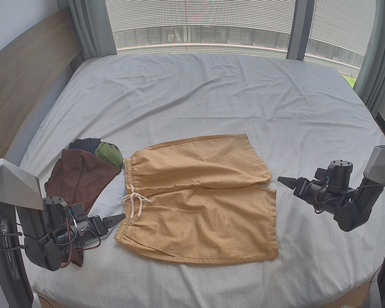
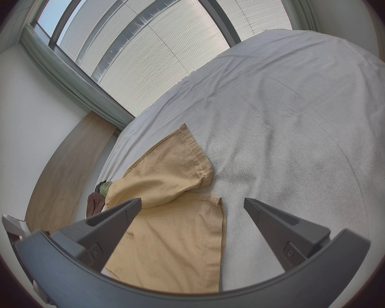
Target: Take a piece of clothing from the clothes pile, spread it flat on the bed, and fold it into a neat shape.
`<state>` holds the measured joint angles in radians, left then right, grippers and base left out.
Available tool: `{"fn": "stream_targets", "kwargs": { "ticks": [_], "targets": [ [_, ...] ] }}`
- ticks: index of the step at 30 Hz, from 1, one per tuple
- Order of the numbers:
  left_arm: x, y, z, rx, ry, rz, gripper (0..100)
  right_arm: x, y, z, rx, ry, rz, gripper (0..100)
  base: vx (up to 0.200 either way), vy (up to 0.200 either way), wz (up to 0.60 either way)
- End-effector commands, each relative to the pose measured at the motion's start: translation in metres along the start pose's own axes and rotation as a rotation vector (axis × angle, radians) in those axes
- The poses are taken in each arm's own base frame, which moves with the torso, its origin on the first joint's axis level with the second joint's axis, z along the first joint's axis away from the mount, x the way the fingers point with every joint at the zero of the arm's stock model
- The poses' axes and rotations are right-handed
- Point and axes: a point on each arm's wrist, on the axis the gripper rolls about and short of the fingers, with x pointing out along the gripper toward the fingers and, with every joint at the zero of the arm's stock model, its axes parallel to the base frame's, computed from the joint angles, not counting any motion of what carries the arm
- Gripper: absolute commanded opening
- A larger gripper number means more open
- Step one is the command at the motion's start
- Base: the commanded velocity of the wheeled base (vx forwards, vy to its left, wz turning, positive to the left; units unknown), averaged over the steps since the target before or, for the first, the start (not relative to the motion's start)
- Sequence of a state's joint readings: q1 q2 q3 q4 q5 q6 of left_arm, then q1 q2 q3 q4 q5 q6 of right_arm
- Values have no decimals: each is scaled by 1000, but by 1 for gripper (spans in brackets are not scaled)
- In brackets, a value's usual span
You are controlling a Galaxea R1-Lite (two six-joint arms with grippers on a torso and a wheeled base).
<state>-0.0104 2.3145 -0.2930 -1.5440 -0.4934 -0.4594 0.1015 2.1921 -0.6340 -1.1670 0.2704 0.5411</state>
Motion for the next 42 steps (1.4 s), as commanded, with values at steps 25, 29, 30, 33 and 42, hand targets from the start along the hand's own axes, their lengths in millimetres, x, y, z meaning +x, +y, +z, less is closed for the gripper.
{"fn": "stream_targets", "kwargs": {
  "ticks": [25, 29, 30, 33, 42],
  "targets": [
    [17, 9, -35, -47, 134, 27, 0, 0, -5, -12, -1, 15, -10, 100, 0, 0, 0],
    [17, 9, -34, -46, 127, 26, 0, -3, -7, -16, 0, 32, -20, 100, 0, 0, 0],
    [17, 9, -34, -46, 127, 26, 0, -4, -8, -18, -1, 38, -24, 100, 0, 0, 0],
    [18, 10, -34, -44, 127, 28, 0, -8, -10, -25, -13, 70, -35, 100, 0, 0, 0],
    [18, 10, -34, -37, 126, 25, 0, -28, -22, -69, -88, 284, -27, 100, 0, 0, 0]
  ]
}}
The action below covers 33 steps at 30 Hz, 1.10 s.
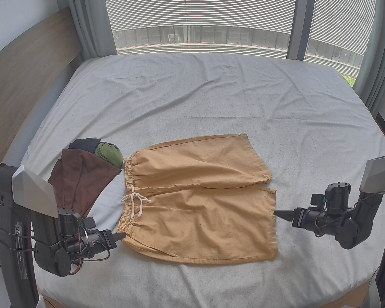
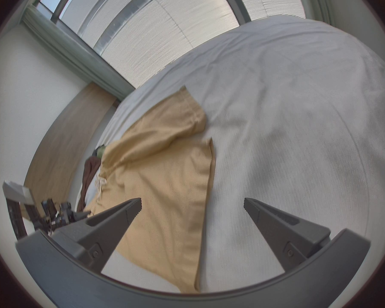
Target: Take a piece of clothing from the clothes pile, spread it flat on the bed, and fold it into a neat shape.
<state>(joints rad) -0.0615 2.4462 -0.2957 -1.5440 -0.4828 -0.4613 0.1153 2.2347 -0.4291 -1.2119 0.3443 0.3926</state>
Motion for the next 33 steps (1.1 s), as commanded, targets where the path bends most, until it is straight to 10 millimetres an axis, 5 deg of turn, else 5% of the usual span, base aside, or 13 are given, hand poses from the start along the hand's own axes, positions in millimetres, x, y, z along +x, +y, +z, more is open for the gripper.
{"fn": "stream_targets", "kwargs": {
  "ticks": [1, 9, 20, 31, 32, 33],
  "targets": [
    [0, 0, 0, 2, -1, -1, 0, -1, -5, -20, 4, 84, -16, 100, 0, 0, 0],
    [2, -1, 2, 9, -8, -6, 0, -3, -7, -52, -19, 219, -18, 100, 0, 0, 0],
    [1, -1, 3, 11, -12, -5, 0, 4, 15, -65, -72, 277, 55, 100, 0, 0, 0],
    [1, -1, 3, 11, -13, -5, 0, 6, 13, -71, -69, 301, 45, 100, 0, 0, 0],
    [1, -1, 3, 13, -13, -5, 0, 7, 12, -71, -68, 302, 45, 0, 0, 0, 0],
    [1, -1, 3, 11, -13, -5, 0, 7, 12, -72, -70, 302, 45, 0, 0, 0, 0]
  ]
}}
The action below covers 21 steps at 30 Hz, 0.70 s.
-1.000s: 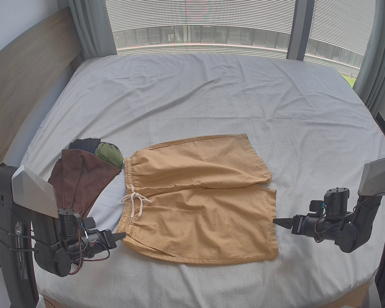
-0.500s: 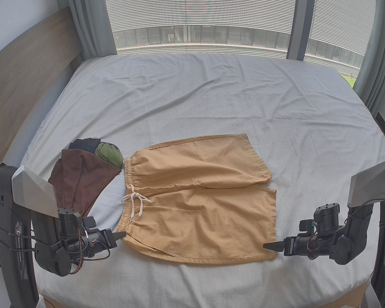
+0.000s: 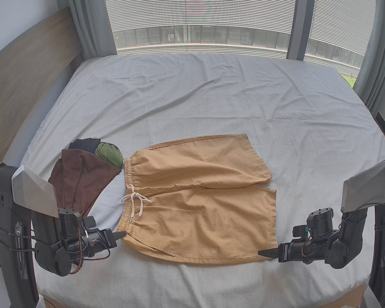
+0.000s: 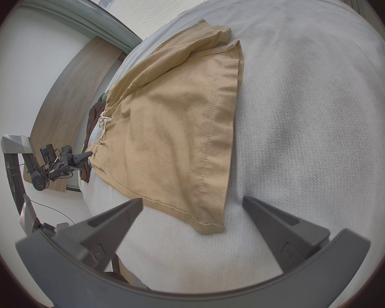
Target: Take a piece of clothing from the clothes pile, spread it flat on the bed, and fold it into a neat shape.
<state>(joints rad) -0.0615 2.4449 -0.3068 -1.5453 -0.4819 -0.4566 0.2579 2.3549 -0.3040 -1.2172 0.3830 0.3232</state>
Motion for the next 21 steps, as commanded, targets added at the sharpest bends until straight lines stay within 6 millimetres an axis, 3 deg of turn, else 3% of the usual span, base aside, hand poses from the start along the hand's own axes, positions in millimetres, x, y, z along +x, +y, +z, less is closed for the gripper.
{"fn": "stream_targets", "kwargs": {
  "ticks": [1, 13, 21],
  "targets": [
    [0, 0, 0, 2, -2, -1, 0, 3, -2, -2, 1, 5, -1, 0, 0, 0, 0],
    [0, -1, 3, 0, -11, -5, 0, -2, -5, -10, -6, -24, 1, 0, 0, 0, 0],
    [-23, -16, 4, -3, 3, -46, 0, -19, -7, -10, 16, -32, -21, 0, 0, 0, 0]
  ]
}}
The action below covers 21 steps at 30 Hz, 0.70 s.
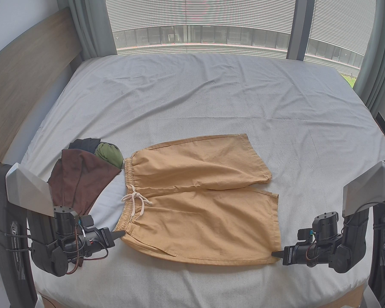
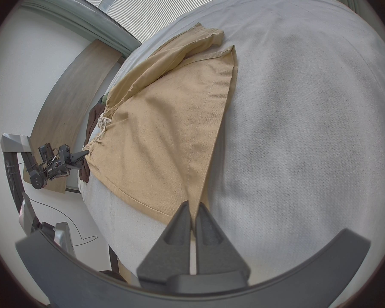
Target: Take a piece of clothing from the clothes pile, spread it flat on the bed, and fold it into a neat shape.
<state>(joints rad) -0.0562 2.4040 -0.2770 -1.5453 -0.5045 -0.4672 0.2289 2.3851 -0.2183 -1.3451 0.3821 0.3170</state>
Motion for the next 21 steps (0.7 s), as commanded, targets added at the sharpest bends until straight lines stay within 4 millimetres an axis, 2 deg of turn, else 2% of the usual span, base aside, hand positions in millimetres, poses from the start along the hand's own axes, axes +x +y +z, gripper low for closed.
{"fn": "stream_targets", "kwargs": {
  "ticks": [1, 21],
  "targets": [
    [-16, -13, -1, 3, 15, -32, 0, -11, 0, 0, 11, 0, -11, 0, 0, 0, 0],
    [-49, -17, -36, 38, 167, 16, 0, -31, 10, -8, -9, 57, -18, 0, 0, 0, 0]
  ]
}}
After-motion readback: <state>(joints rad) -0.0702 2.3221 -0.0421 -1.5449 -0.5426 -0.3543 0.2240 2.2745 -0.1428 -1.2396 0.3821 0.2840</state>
